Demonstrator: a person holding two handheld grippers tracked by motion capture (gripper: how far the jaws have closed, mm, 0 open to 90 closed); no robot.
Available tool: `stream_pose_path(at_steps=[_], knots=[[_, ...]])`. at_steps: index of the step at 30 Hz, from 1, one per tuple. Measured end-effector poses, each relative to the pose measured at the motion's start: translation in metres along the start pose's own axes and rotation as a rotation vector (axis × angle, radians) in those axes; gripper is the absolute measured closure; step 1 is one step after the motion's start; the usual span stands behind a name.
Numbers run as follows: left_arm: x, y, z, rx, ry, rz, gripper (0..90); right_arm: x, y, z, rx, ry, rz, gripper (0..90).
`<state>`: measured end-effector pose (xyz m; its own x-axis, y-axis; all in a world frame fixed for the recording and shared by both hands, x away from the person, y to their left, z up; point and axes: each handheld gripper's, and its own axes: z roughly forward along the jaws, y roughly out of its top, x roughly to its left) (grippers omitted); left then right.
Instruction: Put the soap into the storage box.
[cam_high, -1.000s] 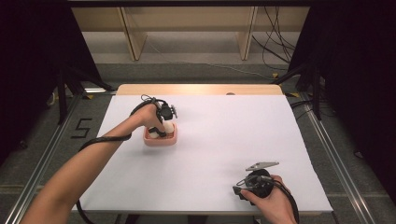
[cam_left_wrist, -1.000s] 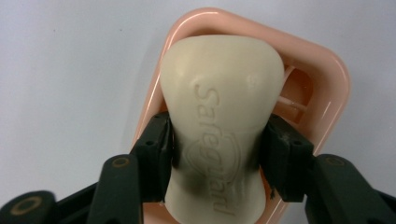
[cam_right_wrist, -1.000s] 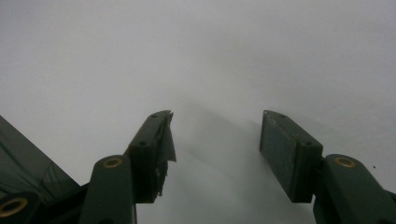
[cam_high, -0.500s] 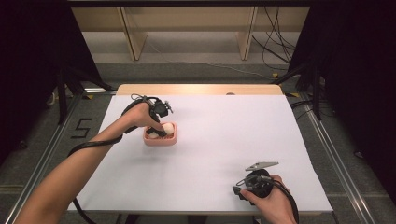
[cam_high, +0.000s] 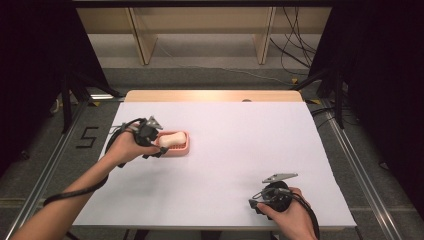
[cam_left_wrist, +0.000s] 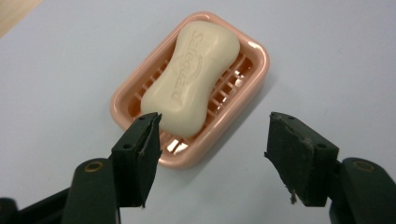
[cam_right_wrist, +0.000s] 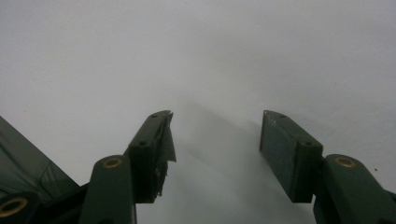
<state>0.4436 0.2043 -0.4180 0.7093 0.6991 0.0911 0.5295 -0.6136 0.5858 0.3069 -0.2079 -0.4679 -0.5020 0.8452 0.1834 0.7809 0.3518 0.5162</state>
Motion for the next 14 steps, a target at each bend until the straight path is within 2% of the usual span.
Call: stream_pose_path(at_steps=[3, 4, 5, 6, 7, 8, 9, 10, 11, 12, 13, 14], knots=[[-0.005, -0.024, -0.007, -0.038, -0.027, -0.072, 35.3, 0.0, 0.0, 0.001, 0.0, -0.004, 0.001, 44.0], [-0.006, -0.039, -0.013, -0.028, -0.032, -0.068, 35.2, 0.0, 0.0, 0.0, -0.003, 0.002, -0.011, 44.0], [-0.007, -0.047, -0.016, -0.031, -0.013, -0.073, 35.1, 0.001, 0.0, 0.001, -0.004, -0.001, 0.002, 44.0], [-0.007, -0.047, -0.016, -0.031, -0.013, -0.073, 35.2, 0.001, 0.0, 0.001, -0.004, -0.001, 0.002, 44.0], [-0.011, -0.059, -0.018, -0.05, 0.012, -0.102, 35.5, 0.002, 0.0, 0.001, -0.015, -0.006, -0.004, 44.1], [-0.011, -0.059, -0.018, -0.05, 0.012, -0.102, 35.6, 0.001, 0.0, 0.001, -0.011, -0.003, -0.011, 44.0], [-0.012, -0.068, -0.02, -0.044, 0.019, -0.115, 35.6, 0.001, 0.0, 0.001, -0.011, -0.003, -0.011, 44.0], [-0.014, -0.076, -0.019, -0.061, 0.01, -0.152, 35.7, 0.002, 0.001, 0.001, -0.012, -0.005, -0.008, 44.1], [-0.015, -0.081, -0.019, -0.07, 0.01, -0.169, 35.8, 0.001, 0.001, 0.001, -0.002, -0.006, -0.015, 44.1], [-0.017, -0.089, -0.02, -0.077, -0.002, -0.212, 35.8, 0.002, 0.001, 0.001, -0.011, -0.004, -0.016, 44.1], [-0.017, -0.089, -0.02, -0.077, -0.002, -0.212, 35.8, 0.002, 0.001, 0.001, -0.011, -0.004, -0.016, 44.1], [-0.016, -0.094, -0.022, -0.102, -0.016, -0.265, 35.8, 0.002, 0.001, 0.001, -0.01, -0.004, -0.017, 44.1]])
